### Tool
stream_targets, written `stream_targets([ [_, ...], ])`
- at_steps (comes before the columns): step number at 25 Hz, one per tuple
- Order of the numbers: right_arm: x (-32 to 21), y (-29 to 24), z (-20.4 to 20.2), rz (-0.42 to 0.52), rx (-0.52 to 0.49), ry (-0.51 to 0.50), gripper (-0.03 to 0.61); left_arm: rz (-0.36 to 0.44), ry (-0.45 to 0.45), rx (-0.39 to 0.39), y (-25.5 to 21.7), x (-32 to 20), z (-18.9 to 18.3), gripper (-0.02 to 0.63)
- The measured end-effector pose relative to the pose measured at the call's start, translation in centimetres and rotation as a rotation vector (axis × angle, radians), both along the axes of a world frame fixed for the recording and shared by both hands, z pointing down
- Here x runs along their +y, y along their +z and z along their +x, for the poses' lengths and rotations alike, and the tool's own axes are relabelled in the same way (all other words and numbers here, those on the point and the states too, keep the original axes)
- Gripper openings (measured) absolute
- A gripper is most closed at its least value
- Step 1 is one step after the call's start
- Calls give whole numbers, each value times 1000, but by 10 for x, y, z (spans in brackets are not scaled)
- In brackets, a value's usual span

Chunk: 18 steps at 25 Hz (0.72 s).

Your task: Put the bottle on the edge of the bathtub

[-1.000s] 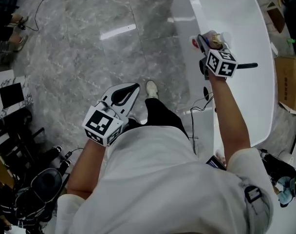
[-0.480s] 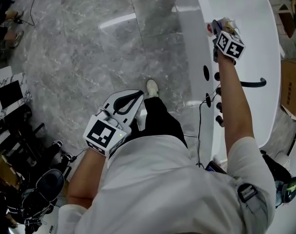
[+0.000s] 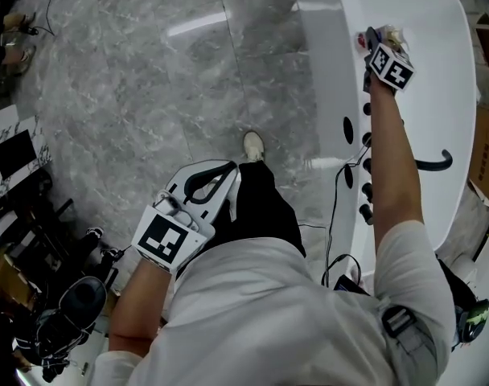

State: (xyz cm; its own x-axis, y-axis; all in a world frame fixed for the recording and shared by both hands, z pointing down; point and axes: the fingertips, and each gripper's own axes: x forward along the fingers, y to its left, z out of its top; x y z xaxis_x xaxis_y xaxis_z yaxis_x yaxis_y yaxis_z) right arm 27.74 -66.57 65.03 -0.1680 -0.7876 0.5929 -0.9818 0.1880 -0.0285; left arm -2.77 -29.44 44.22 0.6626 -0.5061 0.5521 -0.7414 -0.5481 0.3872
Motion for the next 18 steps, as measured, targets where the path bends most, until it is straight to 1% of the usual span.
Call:
stream_targets([
  [8, -6, 10, 5, 16, 11, 4, 233, -29, 2, 8, 11, -1, 6, 18],
  [18, -5, 8, 5, 35, 39, 0, 244, -22, 2, 16, 13, 0, 7, 18],
])
